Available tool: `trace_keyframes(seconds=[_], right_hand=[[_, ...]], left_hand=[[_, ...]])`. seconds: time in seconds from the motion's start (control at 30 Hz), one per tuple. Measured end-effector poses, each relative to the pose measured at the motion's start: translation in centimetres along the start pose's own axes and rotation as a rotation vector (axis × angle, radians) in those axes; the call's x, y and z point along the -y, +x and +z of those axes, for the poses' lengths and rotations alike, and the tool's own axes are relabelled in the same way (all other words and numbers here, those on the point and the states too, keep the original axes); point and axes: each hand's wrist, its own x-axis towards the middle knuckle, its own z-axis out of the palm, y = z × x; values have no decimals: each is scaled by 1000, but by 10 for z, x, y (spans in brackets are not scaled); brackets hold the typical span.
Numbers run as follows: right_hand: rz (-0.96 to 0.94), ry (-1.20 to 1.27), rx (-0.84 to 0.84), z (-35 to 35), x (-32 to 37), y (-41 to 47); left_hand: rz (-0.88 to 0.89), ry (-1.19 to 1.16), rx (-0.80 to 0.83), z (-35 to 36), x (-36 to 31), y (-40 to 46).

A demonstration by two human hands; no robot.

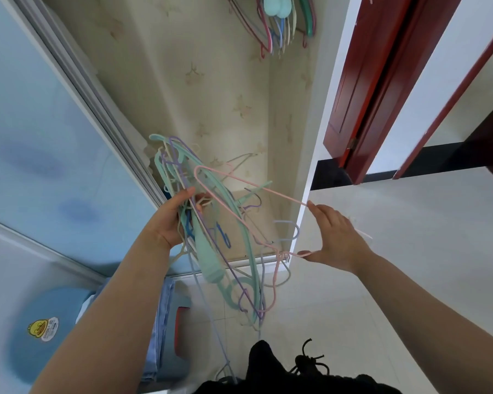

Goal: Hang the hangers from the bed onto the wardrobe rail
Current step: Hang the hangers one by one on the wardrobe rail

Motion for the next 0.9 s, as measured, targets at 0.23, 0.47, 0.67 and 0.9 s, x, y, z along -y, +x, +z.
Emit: trace_keyframes(seconds=[0.23, 0.47, 0.67, 0.9], right_hand=[[-101, 248, 195, 4, 12, 25], [-209, 1, -146, -4, 22, 28], [-229, -71, -499, -6, 8, 28], [-82, -142, -476, -6, 3, 8]], left_hand=[[-23, 32, 165, 12, 1, -7], [-28, 99, 172, 19, -1, -16], [-49, 126, 6, 26, 0, -19], [-67, 146, -54, 24, 3, -16]])
